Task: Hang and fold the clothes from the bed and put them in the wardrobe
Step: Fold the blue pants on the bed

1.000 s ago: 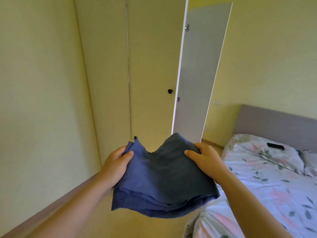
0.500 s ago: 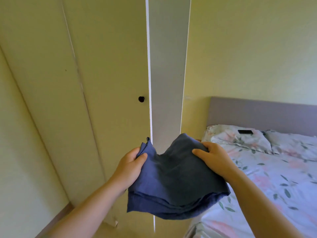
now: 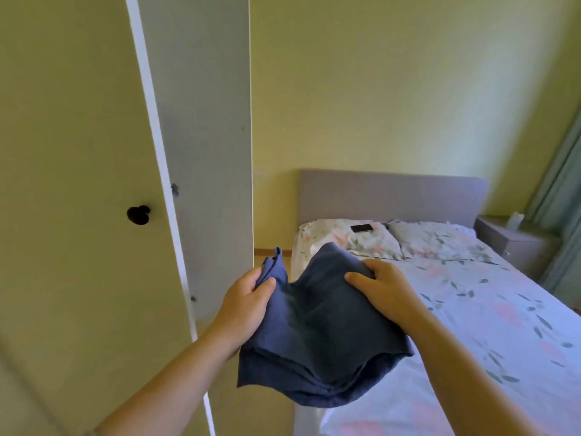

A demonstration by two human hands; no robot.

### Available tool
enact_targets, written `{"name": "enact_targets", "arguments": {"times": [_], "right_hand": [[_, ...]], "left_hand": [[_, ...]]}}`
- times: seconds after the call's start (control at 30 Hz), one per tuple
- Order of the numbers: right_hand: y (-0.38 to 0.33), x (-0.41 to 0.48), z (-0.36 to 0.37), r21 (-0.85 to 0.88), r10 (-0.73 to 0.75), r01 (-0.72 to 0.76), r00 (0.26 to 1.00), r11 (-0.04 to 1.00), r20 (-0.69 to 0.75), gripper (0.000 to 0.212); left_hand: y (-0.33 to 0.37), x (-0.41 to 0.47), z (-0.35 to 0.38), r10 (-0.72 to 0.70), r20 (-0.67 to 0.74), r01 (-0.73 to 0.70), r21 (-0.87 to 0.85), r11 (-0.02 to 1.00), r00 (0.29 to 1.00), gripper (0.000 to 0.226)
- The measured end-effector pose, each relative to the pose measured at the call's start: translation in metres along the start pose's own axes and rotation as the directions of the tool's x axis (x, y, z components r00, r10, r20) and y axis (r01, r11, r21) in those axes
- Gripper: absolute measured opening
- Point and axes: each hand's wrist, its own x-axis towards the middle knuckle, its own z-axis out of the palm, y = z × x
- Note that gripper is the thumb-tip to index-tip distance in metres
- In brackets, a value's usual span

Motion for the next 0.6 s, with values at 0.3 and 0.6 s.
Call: {"name": "enact_targets", "arguments": {"times": [0.3,0.6], "right_hand": [[0.046,0.144,0.003,-0.014,0.013,-0.013,1.000,1.000,-0.024,0.018],[0.011,0.293,0.039,-0.045,-0.162,0.162,0.987,0.986,0.006,0.019]], "left_hand": [[-0.028,0.130,0.051,-0.023,-0.061,0.019,-0.063,0.998,0.998,0.019],[-0.042,0.243,0.044,-0.053,-0.329,0.010,-0.131,0.991,0.943,0.028]]}}
